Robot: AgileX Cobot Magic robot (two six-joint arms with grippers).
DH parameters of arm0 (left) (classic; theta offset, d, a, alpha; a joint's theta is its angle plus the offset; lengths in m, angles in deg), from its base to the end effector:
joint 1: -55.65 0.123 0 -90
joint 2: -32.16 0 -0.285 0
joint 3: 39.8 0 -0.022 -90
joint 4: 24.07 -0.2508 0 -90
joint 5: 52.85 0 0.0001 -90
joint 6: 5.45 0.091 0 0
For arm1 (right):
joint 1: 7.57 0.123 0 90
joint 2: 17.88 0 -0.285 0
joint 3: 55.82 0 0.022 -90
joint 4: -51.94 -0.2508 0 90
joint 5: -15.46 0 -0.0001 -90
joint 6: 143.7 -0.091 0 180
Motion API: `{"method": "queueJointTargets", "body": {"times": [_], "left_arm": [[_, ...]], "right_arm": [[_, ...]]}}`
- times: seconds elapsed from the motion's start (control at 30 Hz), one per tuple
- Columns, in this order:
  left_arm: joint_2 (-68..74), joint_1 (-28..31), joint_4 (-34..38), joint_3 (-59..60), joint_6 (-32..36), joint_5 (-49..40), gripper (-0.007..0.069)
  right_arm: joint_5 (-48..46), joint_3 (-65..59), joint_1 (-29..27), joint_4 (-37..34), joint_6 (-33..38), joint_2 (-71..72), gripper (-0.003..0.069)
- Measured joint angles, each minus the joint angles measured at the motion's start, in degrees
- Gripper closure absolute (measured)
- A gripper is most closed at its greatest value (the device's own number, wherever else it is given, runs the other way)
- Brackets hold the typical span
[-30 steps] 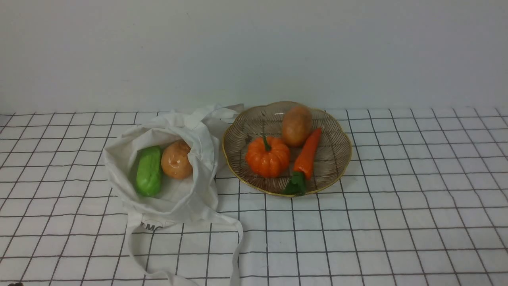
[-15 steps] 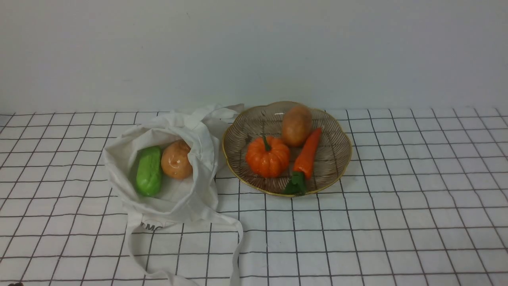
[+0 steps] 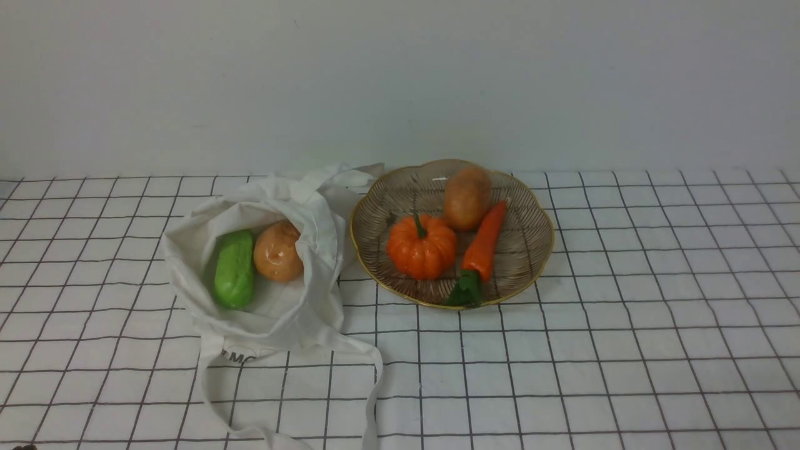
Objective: Take vegetables from bag on white checkered tablecloth place on plate.
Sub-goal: 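Reach into the cloth bag and grasp the green cucumber with the left gripper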
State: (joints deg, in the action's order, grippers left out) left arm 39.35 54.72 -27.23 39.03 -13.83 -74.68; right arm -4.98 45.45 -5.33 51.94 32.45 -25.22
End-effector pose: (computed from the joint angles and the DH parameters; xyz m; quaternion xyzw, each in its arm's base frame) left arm 0.0525 0.0010 0.1701 -0.0379 0.8072 -0.0245 0.5886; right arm 0.0532 0.0021 0.1726 0.0113 0.8012 0.0318 0.5974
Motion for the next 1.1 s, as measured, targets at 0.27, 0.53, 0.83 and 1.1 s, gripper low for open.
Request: {"method": "queueJointTargets", "body": {"times": [0.27,0.53,0.83,1.1], "left_arm": [[0.0,0.0,2.6,0.0,-2.5,0.0,0.0632],[0.0,0.0,27.2,0.0,-15.7,-0.3,0.0632],[0.0,0.0,34.7,0.0,-13.9,1.4,0.0632],[7.9,0.0,37.0,-12.5,-12.6,-5.0,0.0632]], "right_arm": [[0.0,0.0,0.0,0.0,0.0,0.0,0.0674],[0.0,0.0,0.0,0.0,0.0,0.0,0.0674],[0.0,0.0,0.0,0.0,0.0,0.0,0.0674],[0.0,0.0,0.0,0.0,0.0,0.0,0.0674]]}}
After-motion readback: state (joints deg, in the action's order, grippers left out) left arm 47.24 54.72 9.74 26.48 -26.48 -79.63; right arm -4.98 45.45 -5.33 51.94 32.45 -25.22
